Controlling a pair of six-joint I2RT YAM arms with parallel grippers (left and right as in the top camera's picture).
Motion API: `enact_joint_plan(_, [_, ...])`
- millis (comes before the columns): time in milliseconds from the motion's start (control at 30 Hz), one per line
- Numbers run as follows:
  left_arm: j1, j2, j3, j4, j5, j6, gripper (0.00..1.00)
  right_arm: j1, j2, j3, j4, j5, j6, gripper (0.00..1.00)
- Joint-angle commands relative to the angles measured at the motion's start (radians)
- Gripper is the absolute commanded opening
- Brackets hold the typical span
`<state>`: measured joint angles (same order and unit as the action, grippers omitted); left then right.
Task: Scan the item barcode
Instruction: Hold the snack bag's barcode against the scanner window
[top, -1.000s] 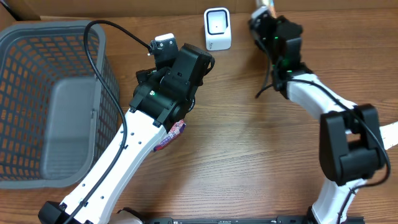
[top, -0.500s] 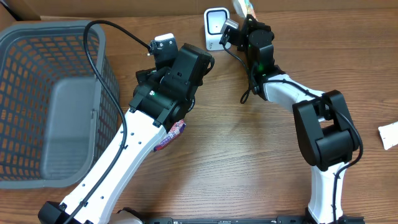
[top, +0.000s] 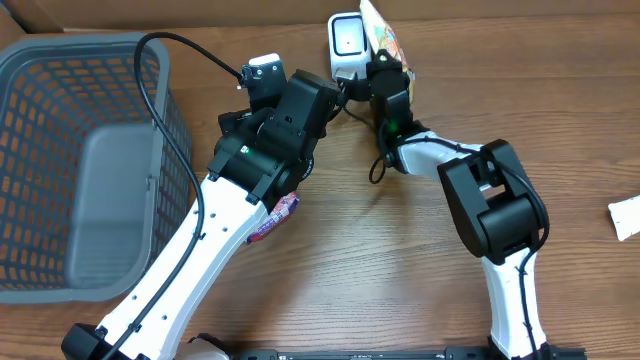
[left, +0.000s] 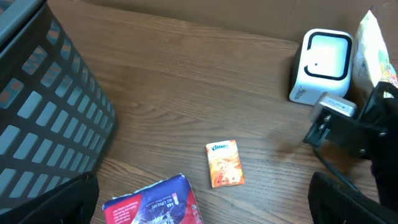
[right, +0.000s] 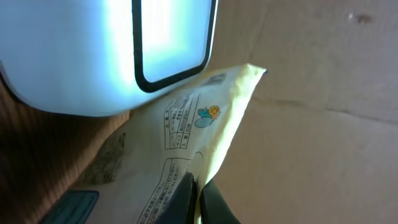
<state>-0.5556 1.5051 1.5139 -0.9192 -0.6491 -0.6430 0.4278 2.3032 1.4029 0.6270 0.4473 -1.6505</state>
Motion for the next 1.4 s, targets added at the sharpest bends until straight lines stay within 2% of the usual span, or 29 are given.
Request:
enact_joint_plan(0, [0.0, -0.018, 0.02, 0.003, -0.027, 0.019, 1.0, 0.016, -0.001, 0.029, 0.019, 0.069, -0.072, 0.04])
enact_joint_plan(333, [0.0, -0.018, 0.02, 0.003, -0.027, 0.019, 1.0, 0.023, -0.015, 0.029, 0.091, 0.102, -0.184, 0.04])
enact_joint_plan(433, [0.0, -0.018, 0.02, 0.003, -0.027, 0.019, 1.0, 0.033, -0.033, 0.029, 0.07, 0.105, -0.19, 0.04])
enact_joint_plan(567, [0.0, -0.018, 0.02, 0.003, -0.027, 0.019, 1.0, 0.043, -0.042, 0.028, -0.053, 0.117, -0.209, 0.04])
enact_joint_plan(900, [0.0, -0.018, 0.02, 0.003, -0.027, 0.019, 1.0, 0.099, -0.043, 0.023, 0.003, 0.136, -0.277, 0.04])
enact_joint_plan(1367, [0.0, -0.018, 0.02, 0.003, -0.027, 0.019, 1.0, 0.112, -0.056, 0.023, -0.012, 0.163, -0.261, 0.04])
